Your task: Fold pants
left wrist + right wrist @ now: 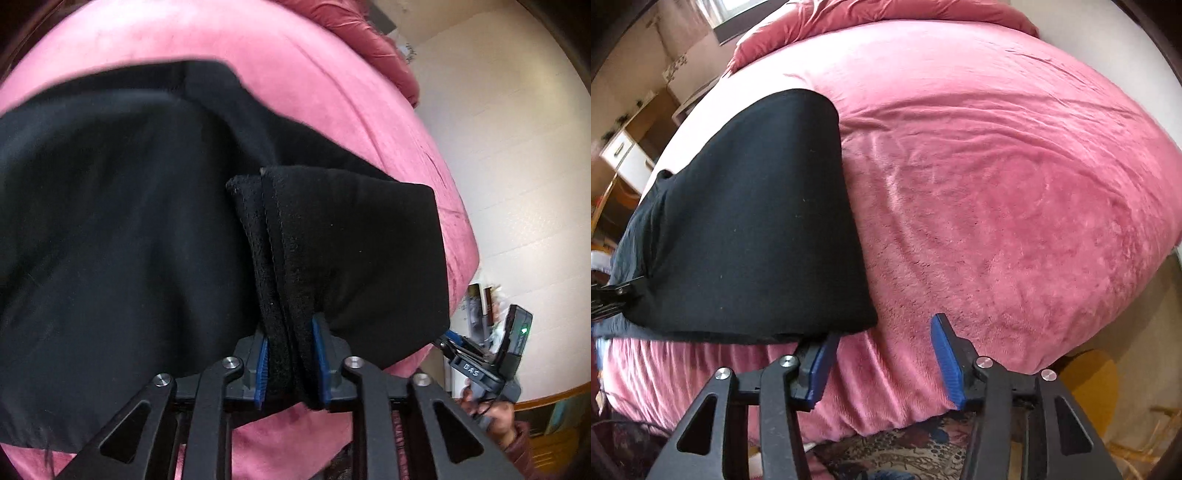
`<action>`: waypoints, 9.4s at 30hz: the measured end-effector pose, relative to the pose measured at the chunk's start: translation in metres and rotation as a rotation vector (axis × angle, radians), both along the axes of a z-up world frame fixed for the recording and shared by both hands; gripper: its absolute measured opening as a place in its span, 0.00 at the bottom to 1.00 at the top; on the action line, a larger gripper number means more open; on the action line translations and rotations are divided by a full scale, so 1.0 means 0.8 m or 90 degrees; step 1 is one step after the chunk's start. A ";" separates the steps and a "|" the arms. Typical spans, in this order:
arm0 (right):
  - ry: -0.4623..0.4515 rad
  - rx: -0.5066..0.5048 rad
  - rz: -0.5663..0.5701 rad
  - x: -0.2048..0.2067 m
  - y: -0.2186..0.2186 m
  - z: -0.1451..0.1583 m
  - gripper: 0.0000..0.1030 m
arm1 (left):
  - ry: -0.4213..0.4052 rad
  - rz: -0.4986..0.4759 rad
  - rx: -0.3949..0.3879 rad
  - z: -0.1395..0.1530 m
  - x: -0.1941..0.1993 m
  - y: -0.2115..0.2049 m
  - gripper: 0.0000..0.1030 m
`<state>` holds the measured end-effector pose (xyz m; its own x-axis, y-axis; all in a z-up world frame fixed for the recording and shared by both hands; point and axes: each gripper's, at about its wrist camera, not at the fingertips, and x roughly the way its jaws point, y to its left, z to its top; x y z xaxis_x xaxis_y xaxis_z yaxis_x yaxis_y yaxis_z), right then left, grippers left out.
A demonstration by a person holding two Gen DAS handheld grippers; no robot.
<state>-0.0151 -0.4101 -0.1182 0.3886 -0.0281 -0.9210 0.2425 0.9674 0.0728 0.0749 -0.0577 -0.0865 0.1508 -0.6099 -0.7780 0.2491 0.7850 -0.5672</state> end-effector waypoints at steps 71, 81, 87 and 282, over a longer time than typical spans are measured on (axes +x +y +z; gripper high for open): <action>-0.110 0.027 0.229 0.110 0.237 0.036 0.73 | 0.078 0.428 0.014 0.017 -0.120 0.253 0.36; -0.104 0.057 0.211 0.110 0.225 0.026 0.78 | 0.146 0.604 -0.084 -0.017 -0.153 0.342 0.36; -0.101 0.055 0.209 0.113 0.225 0.024 0.79 | 0.142 0.613 -0.080 -0.026 -0.140 0.342 0.36; -0.162 0.373 0.380 0.176 0.229 0.175 0.13 | -0.268 0.113 -0.012 0.095 -0.027 0.164 0.32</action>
<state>0.1256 -0.2269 0.0221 0.3828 0.6968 -0.6066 -0.3834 0.7172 0.5819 0.0533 0.0733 -0.0108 0.5553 -0.5592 -0.6156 0.3233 0.8271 -0.4598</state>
